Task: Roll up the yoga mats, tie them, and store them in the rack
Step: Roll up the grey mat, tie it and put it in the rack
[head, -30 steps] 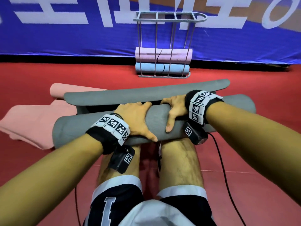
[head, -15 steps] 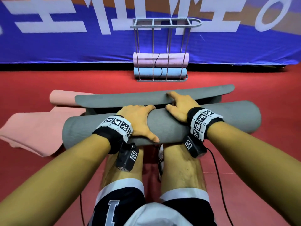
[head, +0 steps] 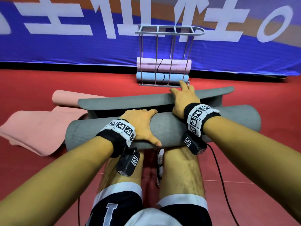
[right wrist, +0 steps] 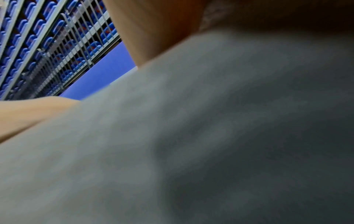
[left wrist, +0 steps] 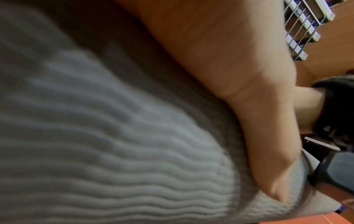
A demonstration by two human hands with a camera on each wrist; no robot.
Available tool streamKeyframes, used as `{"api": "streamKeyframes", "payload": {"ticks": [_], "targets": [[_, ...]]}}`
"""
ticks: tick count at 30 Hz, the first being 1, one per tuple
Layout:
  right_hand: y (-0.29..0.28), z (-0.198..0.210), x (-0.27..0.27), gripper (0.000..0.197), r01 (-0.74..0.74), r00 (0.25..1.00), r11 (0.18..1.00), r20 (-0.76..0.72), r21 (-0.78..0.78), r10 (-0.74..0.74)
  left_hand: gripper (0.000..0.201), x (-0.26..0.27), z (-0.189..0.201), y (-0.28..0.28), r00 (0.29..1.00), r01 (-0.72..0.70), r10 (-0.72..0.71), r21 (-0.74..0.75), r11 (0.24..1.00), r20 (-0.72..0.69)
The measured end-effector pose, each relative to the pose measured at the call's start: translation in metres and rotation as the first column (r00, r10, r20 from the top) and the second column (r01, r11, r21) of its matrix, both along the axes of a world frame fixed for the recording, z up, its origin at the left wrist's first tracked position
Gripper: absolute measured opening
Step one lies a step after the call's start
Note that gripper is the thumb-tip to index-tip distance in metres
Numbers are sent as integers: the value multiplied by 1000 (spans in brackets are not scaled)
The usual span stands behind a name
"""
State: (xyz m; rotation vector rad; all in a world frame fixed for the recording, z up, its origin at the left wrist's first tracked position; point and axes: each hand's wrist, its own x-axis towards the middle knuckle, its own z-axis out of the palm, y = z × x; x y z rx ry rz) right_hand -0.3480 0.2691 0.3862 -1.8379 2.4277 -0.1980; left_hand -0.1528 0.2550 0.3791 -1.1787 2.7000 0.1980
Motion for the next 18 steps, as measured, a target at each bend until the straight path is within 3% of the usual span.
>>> {"api": "streamKeyframes", "payload": {"ticks": [2,4,10,16,18], "targets": [[-5,4,0,72,-70,986,998,-149,10,70,126,0,-1,0,1000,-1,1,10,1000,-4],[-8,3,-2,73,-87,978,996,-189,36,93,129,0,-2,-1,1000,6,-6,12,1000,-6],[-2,-6,-21,50,23,997,999,-69,38,-20,134,4,-9,2,998,63,-62,-52,997,27],[-2,-9,-23,70,74,997,996,2,54,-74,131,3,-11,3,997,75,-74,-64,995,22],[0,-10,-21,69,104,995,993,-13,53,-103,131,3,-13,5,997,77,-75,-83,994,26]]}}
